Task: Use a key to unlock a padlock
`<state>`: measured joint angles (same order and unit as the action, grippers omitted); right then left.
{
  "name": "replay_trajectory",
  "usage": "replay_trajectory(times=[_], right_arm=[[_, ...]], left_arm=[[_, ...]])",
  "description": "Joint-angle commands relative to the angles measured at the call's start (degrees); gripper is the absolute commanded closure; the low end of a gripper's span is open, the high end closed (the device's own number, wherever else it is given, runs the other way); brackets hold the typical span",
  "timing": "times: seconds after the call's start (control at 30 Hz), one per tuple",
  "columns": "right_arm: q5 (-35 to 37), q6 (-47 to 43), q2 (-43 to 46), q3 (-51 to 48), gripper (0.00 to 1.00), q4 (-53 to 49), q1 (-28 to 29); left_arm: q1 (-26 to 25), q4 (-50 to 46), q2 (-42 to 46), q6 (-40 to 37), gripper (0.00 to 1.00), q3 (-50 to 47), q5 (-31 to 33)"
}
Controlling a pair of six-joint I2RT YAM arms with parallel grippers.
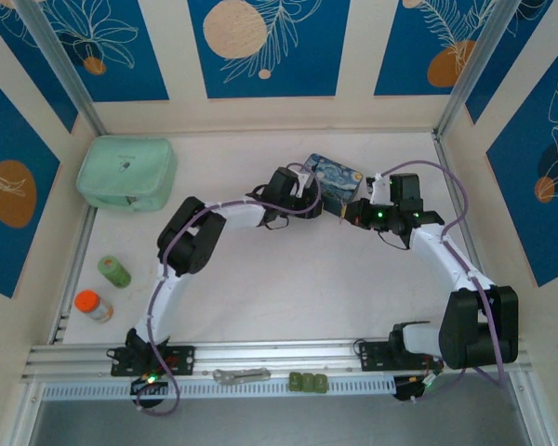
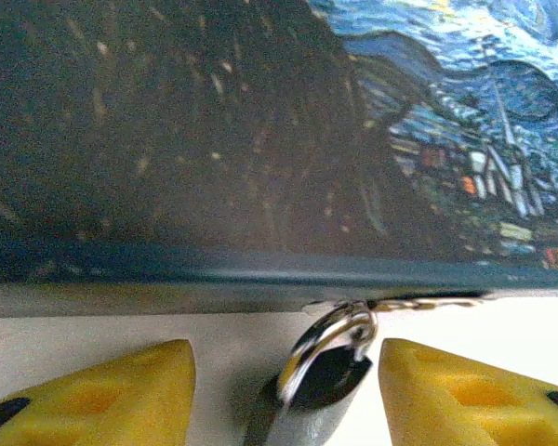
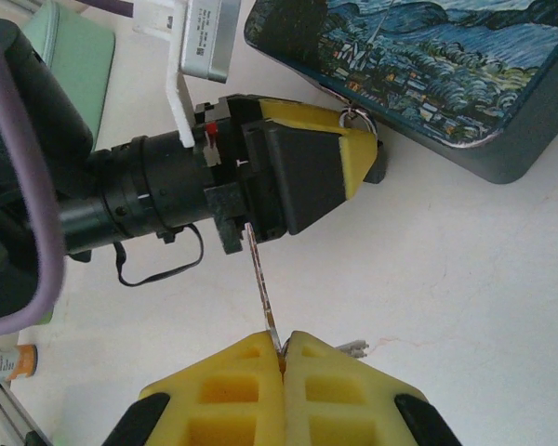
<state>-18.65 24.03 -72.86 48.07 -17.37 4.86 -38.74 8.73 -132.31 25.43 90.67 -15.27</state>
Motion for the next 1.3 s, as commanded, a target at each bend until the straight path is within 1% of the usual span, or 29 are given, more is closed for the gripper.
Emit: replay_trajectory(times=[0.0,0.1,0.17,0.37,0.4,0.53,0.63,0.77,0.83,0.87,0.9,0.97,1.0,1.17,1.27], right_arm=[[-1.7,0.6,1.1,-0.9,1.0,0.3,0.3],[-1.9,0.8,0.8,-0.9,1.0,0.6,0.4],[-1.8,0.8,0.7,-1.0,1.0,0.6,0.5],[-1.5,0.9,0.7,-1.5,1.0,1.2,0.4],[-1.7,1.0,0.5,-1.5,1.0,1.4,0.5],[-1.9,1.1,0.0,-1.4,1.0,1.5,0.5],[-2.0,1.1,-0.2,-1.4,1.0,1.5,0.6],[-2.1,1.3,0.1,-1.5,1.0,1.5,0.7],[-1.8,1.2,0.2,-1.5,1.0,1.3,0.7],[-1.8,1.2,0.2,-1.6,1.0,1.3,0.7],[-1.8,1.2,0.3,-1.6,1.0,1.3,0.6],[-1.8,1.2,0.1,-1.6,1.0,1.4,0.7],[-1.8,1.3,0.0,-1.5,1.0,1.5,0.7],[-2.2,1.4,-0.3,-1.1,1.0,1.6,0.7],[-2.0,1.3,0.0,-1.2,1.0,1.5,0.8]], left_arm=[[0.0,2.5,-2.6,0.0,0.46,-0.2,2.6],[-0.2,1.5,-4.3,1.0,0.47,1.7,-0.2],[-0.5,1.2,-4.4,1.0,0.49,1.6,-1.0],[-1.7,2.5,-2.6,2.9,0.57,-2.8,-3.2],[-2.0,2.8,-2.3,3.2,0.59,-3.6,-3.5],[-2.6,4.3,-1.4,4.4,0.59,-6.4,-3.3],[-2.7,4.6,-1.5,5.0,0.59,-6.7,-3.4],[-2.7,4.1,-1.3,5.3,0.63,-6.5,-3.5],[-2.7,3.9,-0.5,5.7,0.6,-7.0,-3.6],[-2.7,3.8,0.1,6.0,0.53,-7.5,-3.7],[-2.7,3.7,0.6,6.3,0.49,-7.8,-3.9],[-2.6,4.2,1.4,7.0,0.47,-8.9,-4.1],[-2.7,4.5,1.6,7.2,0.47,-9.3,-4.2],[-2.7,4.8,1.2,7.7,0.59,-9.2,-4.6],[-2.8,4.6,0.7,7.6,0.63,-8.9,-4.4]])
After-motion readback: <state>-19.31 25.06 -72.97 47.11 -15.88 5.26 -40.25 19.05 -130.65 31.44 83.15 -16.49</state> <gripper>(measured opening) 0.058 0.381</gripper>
